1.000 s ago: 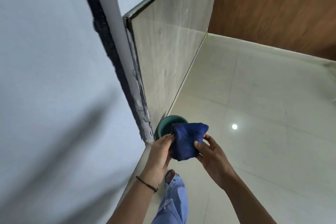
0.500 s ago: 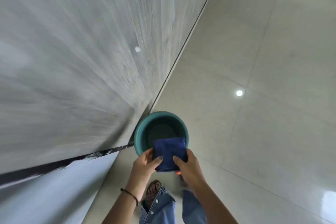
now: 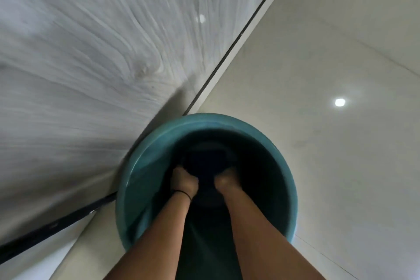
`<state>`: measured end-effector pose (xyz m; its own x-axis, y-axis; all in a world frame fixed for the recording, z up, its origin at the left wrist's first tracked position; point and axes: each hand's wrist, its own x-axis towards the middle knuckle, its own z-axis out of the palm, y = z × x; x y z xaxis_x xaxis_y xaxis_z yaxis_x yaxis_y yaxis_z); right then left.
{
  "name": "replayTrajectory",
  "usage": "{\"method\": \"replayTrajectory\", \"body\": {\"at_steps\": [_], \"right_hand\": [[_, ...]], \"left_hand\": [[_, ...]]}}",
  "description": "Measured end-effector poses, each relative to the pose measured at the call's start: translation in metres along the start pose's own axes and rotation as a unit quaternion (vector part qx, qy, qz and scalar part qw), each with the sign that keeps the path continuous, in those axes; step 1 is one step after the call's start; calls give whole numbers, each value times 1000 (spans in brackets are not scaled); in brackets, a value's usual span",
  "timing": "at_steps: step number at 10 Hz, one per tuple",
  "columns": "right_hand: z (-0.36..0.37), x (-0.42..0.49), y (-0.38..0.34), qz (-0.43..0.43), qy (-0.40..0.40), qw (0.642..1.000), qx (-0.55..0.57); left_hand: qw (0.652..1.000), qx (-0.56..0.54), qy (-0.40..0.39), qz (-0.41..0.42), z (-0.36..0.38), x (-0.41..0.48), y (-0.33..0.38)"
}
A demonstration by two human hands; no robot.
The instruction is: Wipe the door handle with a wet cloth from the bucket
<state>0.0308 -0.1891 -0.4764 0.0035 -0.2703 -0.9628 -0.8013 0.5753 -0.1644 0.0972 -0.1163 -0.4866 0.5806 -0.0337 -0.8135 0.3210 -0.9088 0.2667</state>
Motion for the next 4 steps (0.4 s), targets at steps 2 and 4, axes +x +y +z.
{"method": "replayTrajectory", "body": {"at_steps": [2,4], "right_hand": [[-18,-65,9,-63,8,998,7],[-48,-238,10,-166,5,985,45]], "left_hand": [[992,-109,-62,-9,-31,-63,0],[970,-224,-87,43,-129,-209,17]]}}
